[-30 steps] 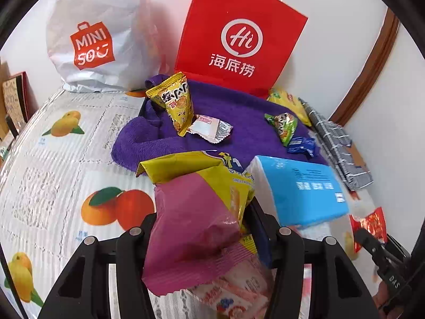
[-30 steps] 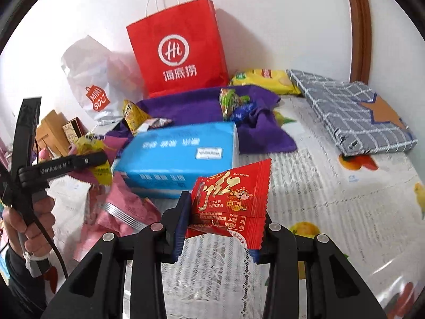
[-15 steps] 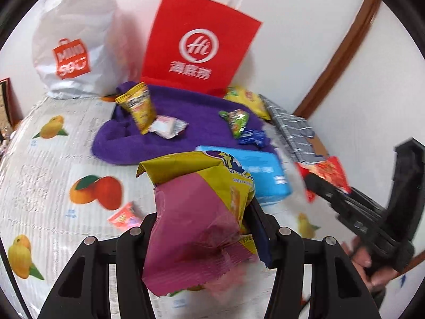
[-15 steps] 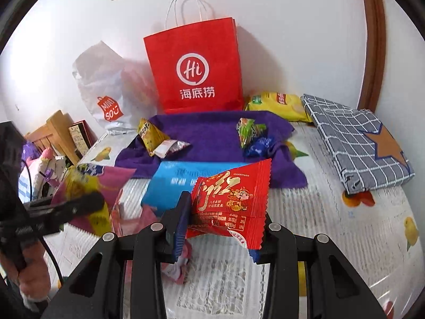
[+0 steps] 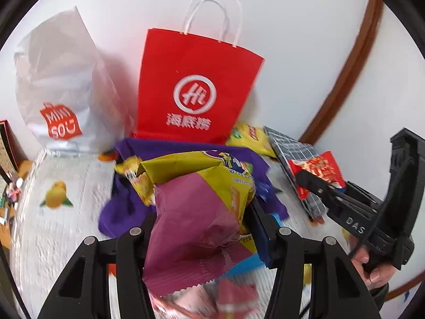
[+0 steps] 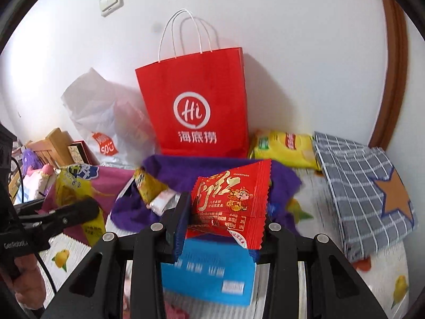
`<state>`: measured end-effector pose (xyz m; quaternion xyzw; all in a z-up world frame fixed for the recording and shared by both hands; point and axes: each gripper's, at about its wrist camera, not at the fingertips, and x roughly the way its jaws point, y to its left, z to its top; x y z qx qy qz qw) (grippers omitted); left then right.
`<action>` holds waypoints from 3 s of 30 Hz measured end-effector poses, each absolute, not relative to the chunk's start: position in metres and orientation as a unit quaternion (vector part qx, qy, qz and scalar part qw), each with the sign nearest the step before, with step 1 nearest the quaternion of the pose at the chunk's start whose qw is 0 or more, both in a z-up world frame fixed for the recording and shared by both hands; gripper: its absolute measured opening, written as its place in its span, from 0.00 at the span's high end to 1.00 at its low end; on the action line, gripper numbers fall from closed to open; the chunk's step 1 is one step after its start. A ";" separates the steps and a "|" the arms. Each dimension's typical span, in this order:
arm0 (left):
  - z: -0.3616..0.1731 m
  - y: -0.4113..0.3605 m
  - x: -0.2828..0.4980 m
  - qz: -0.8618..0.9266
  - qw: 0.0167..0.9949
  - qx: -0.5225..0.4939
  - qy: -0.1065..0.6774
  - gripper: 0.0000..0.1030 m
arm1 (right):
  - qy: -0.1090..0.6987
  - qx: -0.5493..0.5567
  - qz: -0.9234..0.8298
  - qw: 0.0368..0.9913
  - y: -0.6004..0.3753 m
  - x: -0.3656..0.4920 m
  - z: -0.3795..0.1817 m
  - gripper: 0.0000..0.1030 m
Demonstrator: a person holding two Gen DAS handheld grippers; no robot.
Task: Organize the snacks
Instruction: 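Lift both held snacks and carry them over the purple towel, then open the right tool to drop the red packet while the left tool drops the pink-yellow bag, then withdraw both tools from the towel toward the remaining snacks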
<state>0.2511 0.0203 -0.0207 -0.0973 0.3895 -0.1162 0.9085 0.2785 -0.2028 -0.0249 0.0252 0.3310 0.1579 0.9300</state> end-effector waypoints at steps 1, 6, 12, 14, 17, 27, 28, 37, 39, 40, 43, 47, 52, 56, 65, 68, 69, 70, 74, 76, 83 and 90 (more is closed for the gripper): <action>-0.020 0.021 0.260 -0.114 0.909 -0.096 0.390 0.49 | 0.329 0.022 0.159 0.931 -0.201 0.286 -0.023 0.63; -0.020 0.022 0.302 -0.099 0.908 -0.089 0.396 0.49 | 0.326 0.003 0.160 0.932 -0.193 0.323 -0.021 0.63; -0.030 0.023 0.349 -0.088 0.903 -0.091 0.411 0.49 | 0.339 -0.007 0.148 0.929 -0.192 0.360 -0.033 0.63; -0.036 0.021 0.359 -0.083 0.903 -0.080 0.413 0.49 | 0.344 -0.010 0.148 0.927 -0.191 0.367 -0.041 0.63; -0.055 0.020 0.370 -0.076 0.901 -0.064 0.423 0.49 | 0.367 -0.015 0.150 0.918 -0.190 0.379 -0.061 0.63; -0.097 0.023 0.388 -0.053 0.872 -0.056 0.483 0.49 | 0.413 -0.038 0.148 0.898 -0.191 0.394 -0.093 0.63; -0.100 0.023 0.390 -0.045 0.868 -0.053 0.492 0.49 | 0.419 -0.040 0.144 0.896 -0.190 0.396 -0.097 0.63; -0.114 0.025 0.394 -0.040 0.849 -0.060 0.523 0.49 | 0.434 -0.064 0.116 0.891 -0.190 0.403 -0.110 0.63; -0.115 0.023 0.394 -0.038 0.849 -0.053 0.525 0.49 | 0.432 -0.072 0.105 0.893 -0.190 0.404 -0.111 0.63; -0.117 0.019 0.395 -0.038 0.847 -0.051 0.527 0.49 | 0.431 -0.073 0.099 0.894 -0.191 0.405 -0.110 0.63; -0.121 0.016 0.398 -0.037 0.844 -0.052 0.532 0.49 | 0.433 -0.067 0.098 0.894 -0.194 0.405 -0.109 0.63; -0.122 0.018 0.398 -0.037 0.842 -0.053 0.535 0.48 | 0.430 -0.068 0.099 0.895 -0.195 0.403 -0.106 0.62; -0.122 0.017 0.399 -0.037 0.842 -0.052 0.535 0.48 | 0.426 -0.062 0.100 0.897 -0.198 0.401 -0.102 0.61; -0.120 0.016 0.398 -0.041 0.846 -0.047 0.530 0.48 | 0.420 -0.058 0.098 0.900 -0.200 0.399 -0.096 0.59; -0.100 0.017 0.389 -0.055 0.863 -0.057 0.499 0.30 | 0.403 -0.047 0.104 0.908 -0.200 0.390 -0.079 0.47; -0.093 0.018 0.385 -0.056 0.869 -0.058 0.489 0.29 | 0.395 -0.046 0.108 0.911 -0.199 0.385 -0.071 0.43; -0.090 0.019 0.384 -0.055 0.870 -0.057 0.486 0.29 | 0.389 -0.044 0.109 0.914 -0.200 0.382 -0.068 0.41; -0.087 0.019 0.383 -0.055 0.872 -0.055 0.483 0.29 | 0.381 -0.040 0.111 0.917 -0.201 0.378 -0.063 0.37; -0.075 0.020 0.377 -0.058 0.879 -0.053 0.471 0.29 | 0.355 -0.028 0.105 0.928 -0.203 0.365 -0.048 0.31; -0.069 0.020 0.374 -0.059 0.884 -0.055 0.461 0.29 | 0.349 -0.025 0.095 0.932 -0.204 0.359 -0.042 0.31; -0.040 0.012 0.352 -0.076 0.899 -0.038 0.429 0.29 | 0.354 -0.029 0.058 0.933 -0.212 0.333 -0.028 0.31; -0.015 -0.001 0.330 -0.095 0.905 -0.023 0.415 0.29 | 0.378 -0.014 0.063 0.924 -0.219 0.281 -0.021 0.31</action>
